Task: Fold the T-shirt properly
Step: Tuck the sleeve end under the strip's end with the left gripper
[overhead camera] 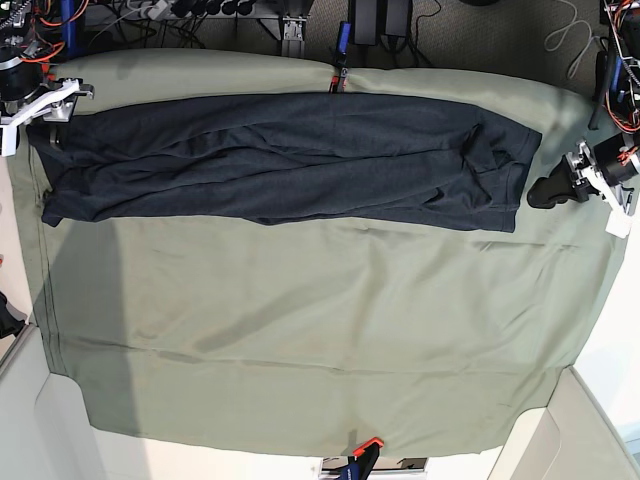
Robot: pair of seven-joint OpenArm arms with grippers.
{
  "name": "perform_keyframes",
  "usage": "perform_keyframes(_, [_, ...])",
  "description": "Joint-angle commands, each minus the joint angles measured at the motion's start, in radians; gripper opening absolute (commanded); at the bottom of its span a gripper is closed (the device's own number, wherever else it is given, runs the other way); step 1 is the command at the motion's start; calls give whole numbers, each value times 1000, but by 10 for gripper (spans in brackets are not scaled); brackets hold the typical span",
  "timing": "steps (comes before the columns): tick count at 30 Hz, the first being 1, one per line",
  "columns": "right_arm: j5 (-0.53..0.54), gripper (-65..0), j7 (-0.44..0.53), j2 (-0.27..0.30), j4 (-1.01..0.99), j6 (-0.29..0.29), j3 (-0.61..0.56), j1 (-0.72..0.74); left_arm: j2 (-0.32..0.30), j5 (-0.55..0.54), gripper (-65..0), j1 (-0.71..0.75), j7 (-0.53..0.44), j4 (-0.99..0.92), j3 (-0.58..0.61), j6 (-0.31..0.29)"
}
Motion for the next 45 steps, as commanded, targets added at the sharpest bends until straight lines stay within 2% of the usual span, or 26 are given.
perform_keyframes(1, [5,-233,20,11,21,-3,7,-3,-28,-17,-257,-6,-5,9,-10,-9])
perform_keyframes(7, [31,-232,19,11,21,-2,7,-3,-28,-35,-257,-4,3,8,-10,-9])
perform_keyframes(10, [30,-232,17,11,21,-2,7,-3,-28,-69,-257,-4,32,8,-10,-9])
perform_keyframes(13, [30,-233,15,11,21,-2,7,-3,-28,-69,-257,-4,102,12,-10,-9])
perform_keyframes(15, [30,-233,16,11,21,-2,7,-3,-28,-69,-257,1,103,30,-10,-9])
perform_keyframes(21, [31,-232,16,11,21,-3,7,-3,-27,-69,-257,72,101,188,-1,-9])
perform_keyframes(24, [31,-232,16,11,21,-2,7,-3,-27,-69,-257,101,61,267,16,-9])
perform_keyframes(27, [30,-233,16,11,21,-3,7,-3,-10,5,-257,103,-6,283,20,-9])
perform_keyframes(30, [30,-233,16,11,21,-3,7,-3,-3,34,-264,93,-38,288,19,-9])
perform_keyframes(31, [30,-233,16,11,21,-3,7,-3,-3,37,-294,92,-38,300,17,-9])
perform_keyframes(32, [30,-232,16,11,21,-2,7,-3,-3,35,-367,92,-38,320,11,-9])
perform_keyframes(34, [30,-233,16,11,20,-2,7,-4,-3,10,-569,95,-37,384,10,-9])
perform_keyframes(35, [30,-233,16,11,20,-2,7,-4,-2,-6,-649,99,-34,423,10,-9])
perform_keyframes(40, [30,-232,20,10,20,-3,7,-3,-2,9,-650,134,-33,637,31,-9])
perform_keyframes(43, [30,-233,21,11,20,-3,7,-3,-2,114,-650,148,-53,671,134,-9])
perform_keyframes(45, [30,-233,26,11,19,-3,7,-3,-2,213,-650,147,-109,645,240,-9])
